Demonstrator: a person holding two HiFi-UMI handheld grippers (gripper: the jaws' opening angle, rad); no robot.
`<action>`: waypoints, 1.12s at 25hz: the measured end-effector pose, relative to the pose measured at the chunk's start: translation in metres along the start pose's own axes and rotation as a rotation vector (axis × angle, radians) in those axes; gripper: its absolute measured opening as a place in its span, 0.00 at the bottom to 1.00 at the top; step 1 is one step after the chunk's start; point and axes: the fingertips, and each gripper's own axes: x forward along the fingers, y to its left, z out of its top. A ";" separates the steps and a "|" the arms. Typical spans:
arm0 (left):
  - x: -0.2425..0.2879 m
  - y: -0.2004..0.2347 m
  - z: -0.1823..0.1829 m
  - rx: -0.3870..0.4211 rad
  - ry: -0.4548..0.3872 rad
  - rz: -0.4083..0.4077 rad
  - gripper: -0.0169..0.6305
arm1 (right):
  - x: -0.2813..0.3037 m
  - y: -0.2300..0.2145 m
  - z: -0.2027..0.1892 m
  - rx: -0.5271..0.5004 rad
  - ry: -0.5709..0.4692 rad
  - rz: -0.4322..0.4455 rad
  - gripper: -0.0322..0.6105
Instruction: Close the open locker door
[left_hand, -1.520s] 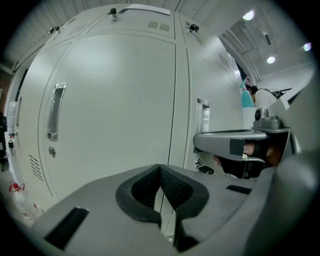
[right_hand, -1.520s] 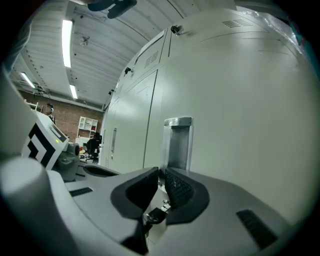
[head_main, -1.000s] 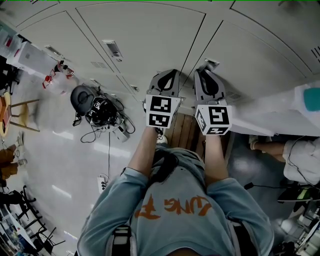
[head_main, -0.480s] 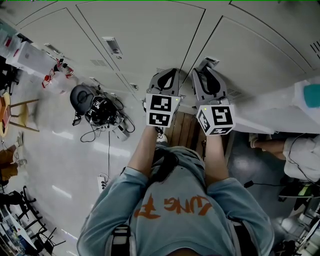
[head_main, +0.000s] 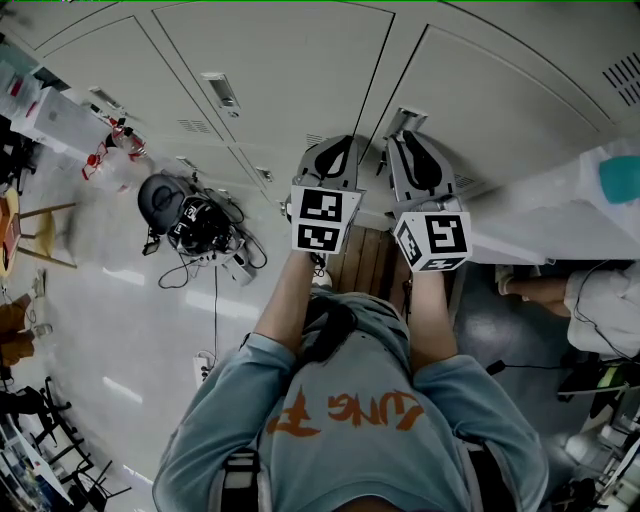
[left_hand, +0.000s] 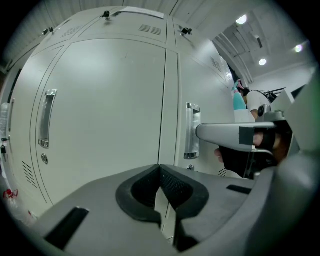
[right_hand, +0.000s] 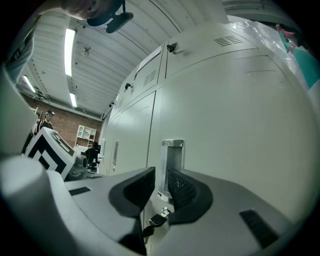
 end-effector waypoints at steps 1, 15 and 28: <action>-0.001 -0.002 0.001 0.002 -0.002 -0.001 0.06 | -0.003 -0.001 0.000 0.001 -0.004 -0.003 0.19; -0.011 -0.049 0.016 -0.006 -0.044 -0.005 0.06 | -0.056 -0.042 -0.008 0.011 0.052 -0.090 0.13; -0.026 -0.086 0.006 -0.017 -0.024 0.021 0.06 | -0.092 -0.051 -0.028 0.023 0.121 -0.072 0.13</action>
